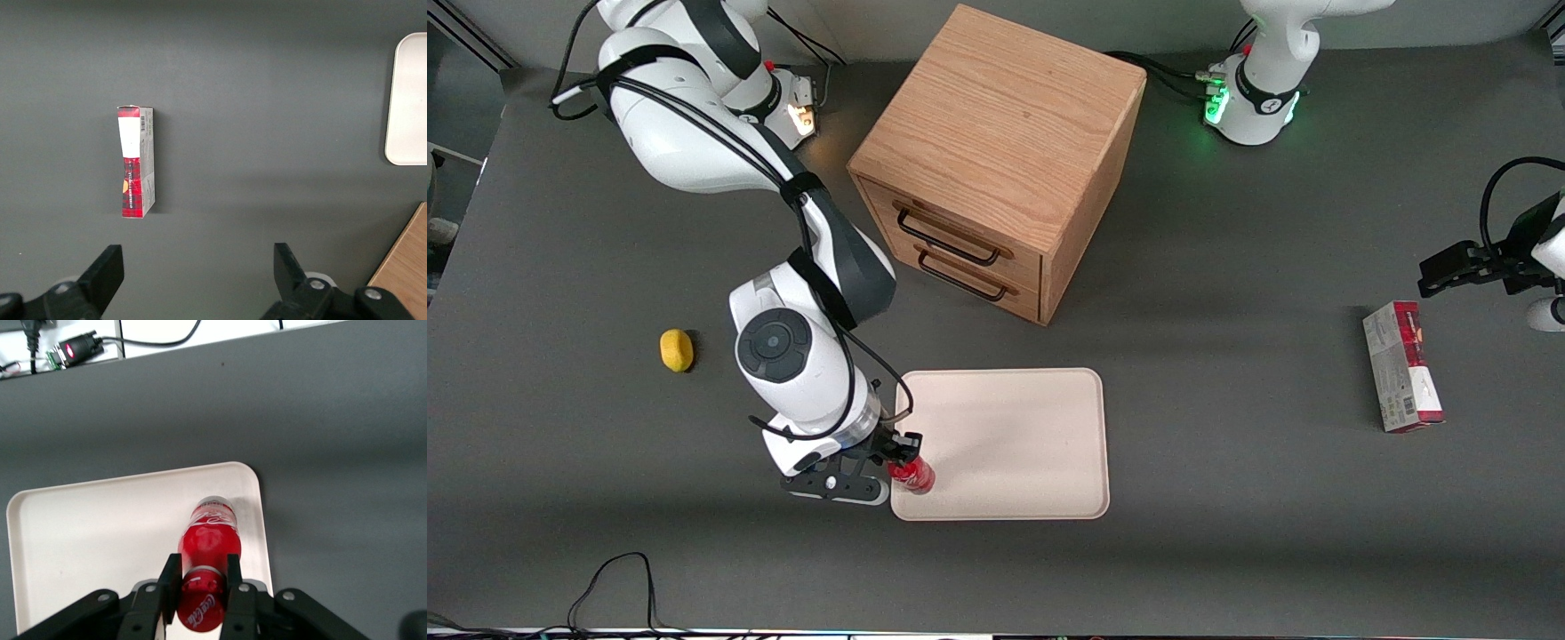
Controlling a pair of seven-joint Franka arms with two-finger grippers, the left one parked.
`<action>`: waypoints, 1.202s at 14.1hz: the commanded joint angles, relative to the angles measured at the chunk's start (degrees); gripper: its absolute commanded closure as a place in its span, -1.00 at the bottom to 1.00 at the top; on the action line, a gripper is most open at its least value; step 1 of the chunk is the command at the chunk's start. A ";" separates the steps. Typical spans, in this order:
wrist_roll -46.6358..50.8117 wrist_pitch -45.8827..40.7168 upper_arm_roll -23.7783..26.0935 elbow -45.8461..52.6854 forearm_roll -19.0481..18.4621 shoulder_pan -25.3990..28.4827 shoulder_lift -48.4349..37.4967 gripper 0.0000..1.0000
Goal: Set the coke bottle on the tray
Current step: 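Stand the bottle upright and lower it onto the tray's edge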
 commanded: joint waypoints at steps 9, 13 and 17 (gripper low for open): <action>1.79 6.95 -0.30 -4.75 -1.34 -0.10 -0.49 -1.00; 0.91 5.46 -2.39 -15.51 -1.08 -0.45 -11.52 -1.00; -6.90 -3.57 -4.95 -28.81 2.77 -3.25 -27.26 -1.00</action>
